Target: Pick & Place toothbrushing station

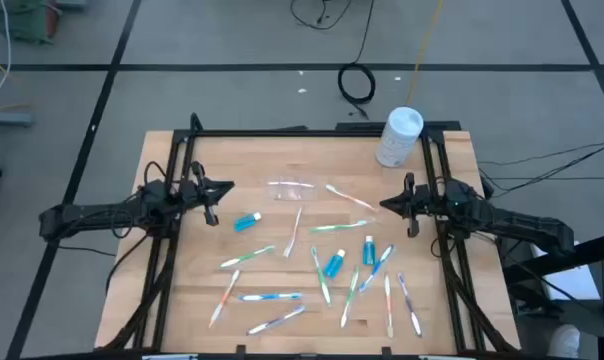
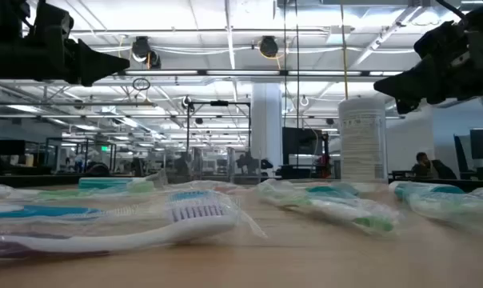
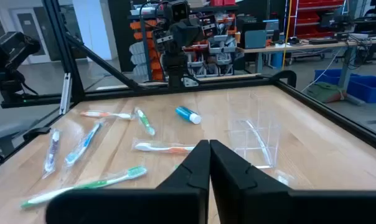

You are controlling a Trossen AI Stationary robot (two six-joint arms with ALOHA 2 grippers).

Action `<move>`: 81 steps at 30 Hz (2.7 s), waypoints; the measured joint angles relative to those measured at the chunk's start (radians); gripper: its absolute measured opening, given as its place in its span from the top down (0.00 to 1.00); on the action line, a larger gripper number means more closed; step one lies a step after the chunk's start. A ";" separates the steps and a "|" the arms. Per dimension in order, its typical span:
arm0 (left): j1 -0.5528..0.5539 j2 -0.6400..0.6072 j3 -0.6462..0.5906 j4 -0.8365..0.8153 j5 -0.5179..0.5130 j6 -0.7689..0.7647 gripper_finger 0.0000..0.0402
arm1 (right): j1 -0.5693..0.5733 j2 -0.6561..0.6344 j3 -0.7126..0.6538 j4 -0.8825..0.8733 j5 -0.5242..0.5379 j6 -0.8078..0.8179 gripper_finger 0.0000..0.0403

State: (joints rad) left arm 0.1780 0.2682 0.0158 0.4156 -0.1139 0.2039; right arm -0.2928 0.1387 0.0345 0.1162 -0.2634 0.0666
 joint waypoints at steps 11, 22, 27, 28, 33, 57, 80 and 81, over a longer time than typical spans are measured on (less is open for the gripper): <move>0.000 0.000 0.000 0.000 0.000 0.000 0.92 | 0.000 0.000 0.000 0.000 0.000 0.000 0.99; 0.000 0.000 0.000 0.000 0.000 -0.001 0.92 | 0.000 0.000 -0.001 0.000 0.000 0.000 0.99; 0.000 0.000 0.000 0.000 0.000 0.000 0.92 | 0.000 0.000 -0.001 0.000 0.000 0.000 0.99; 0.000 0.000 0.000 0.000 0.000 -0.001 0.92 | 0.000 0.000 -0.001 0.000 0.000 0.000 0.99; 0.000 0.000 0.000 0.000 0.000 -0.001 0.92 | 0.000 0.000 -0.001 0.000 0.000 0.000 0.99; 0.000 0.000 0.000 -0.004 0.000 -0.105 0.92 | 0.000 0.001 -0.001 0.060 0.000 -0.032 0.99; -0.059 0.138 0.128 -0.071 0.213 -0.169 0.92 | 0.000 0.075 -0.001 0.602 0.079 -0.240 0.98; -0.065 0.163 0.153 -0.078 0.204 -0.140 0.92 | 0.000 0.098 -0.001 0.640 0.062 -0.239 0.97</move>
State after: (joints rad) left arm 0.1131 0.4313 0.1691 0.3375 0.0905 0.0640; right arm -0.2924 0.2368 0.0338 0.7561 -0.2019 -0.1726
